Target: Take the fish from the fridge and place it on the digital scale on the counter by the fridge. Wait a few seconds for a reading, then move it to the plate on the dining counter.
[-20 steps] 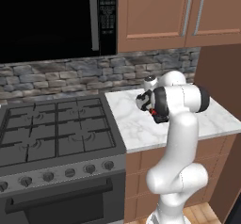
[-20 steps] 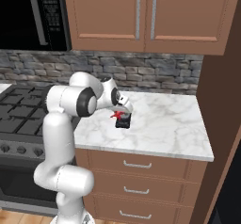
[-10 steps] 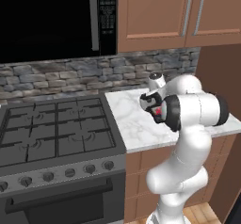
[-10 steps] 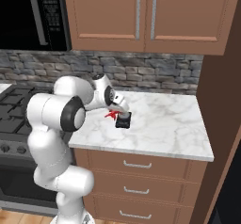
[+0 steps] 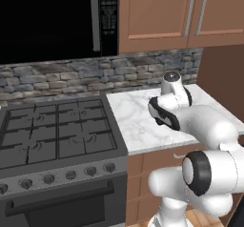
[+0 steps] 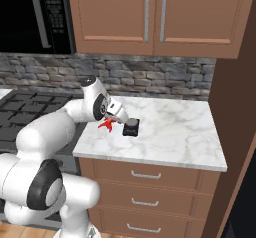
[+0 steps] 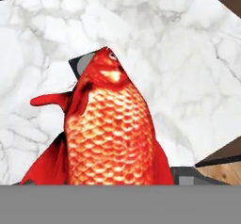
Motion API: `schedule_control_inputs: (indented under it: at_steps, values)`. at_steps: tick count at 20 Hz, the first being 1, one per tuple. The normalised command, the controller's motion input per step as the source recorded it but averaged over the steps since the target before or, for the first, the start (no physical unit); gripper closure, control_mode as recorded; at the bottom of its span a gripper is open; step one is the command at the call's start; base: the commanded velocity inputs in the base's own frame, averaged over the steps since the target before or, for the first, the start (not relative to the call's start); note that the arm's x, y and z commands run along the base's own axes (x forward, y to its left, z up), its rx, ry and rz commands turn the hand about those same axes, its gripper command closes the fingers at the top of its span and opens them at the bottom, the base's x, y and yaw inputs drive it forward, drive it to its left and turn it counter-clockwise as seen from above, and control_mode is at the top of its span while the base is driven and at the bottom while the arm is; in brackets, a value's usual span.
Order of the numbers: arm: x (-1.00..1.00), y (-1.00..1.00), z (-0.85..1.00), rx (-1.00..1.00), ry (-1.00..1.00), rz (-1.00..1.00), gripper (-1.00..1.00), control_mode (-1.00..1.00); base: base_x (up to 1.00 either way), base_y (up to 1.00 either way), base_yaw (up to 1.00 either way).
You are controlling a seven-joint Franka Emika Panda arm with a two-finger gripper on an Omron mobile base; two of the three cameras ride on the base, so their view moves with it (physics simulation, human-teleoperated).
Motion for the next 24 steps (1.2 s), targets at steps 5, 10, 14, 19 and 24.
schedule_control_inputs:
  at_steps: [5,10,14,19,24]
  values:
    - [-1.00,0.00,1.00,0.15,0.11,0.00,1.00,-1.00,0.00,0.00,0.00]
    - [-1.00,0.00,0.89,0.13,0.13,0.00,1.00,-1.00,0.00,0.00,0.00]
    - [-0.86,0.00,0.39,0.06,0.15,0.00,1.00,-1.00,0.00,0.00,0.00]
    - [-0.51,0.00,0.03,0.00,0.14,0.00,1.00,-1.00,0.00,0.00,0.00]
    - [-0.41,0.00,0.00,0.00,0.12,0.00,1.00,-1.00,0.00,0.00,0.00]
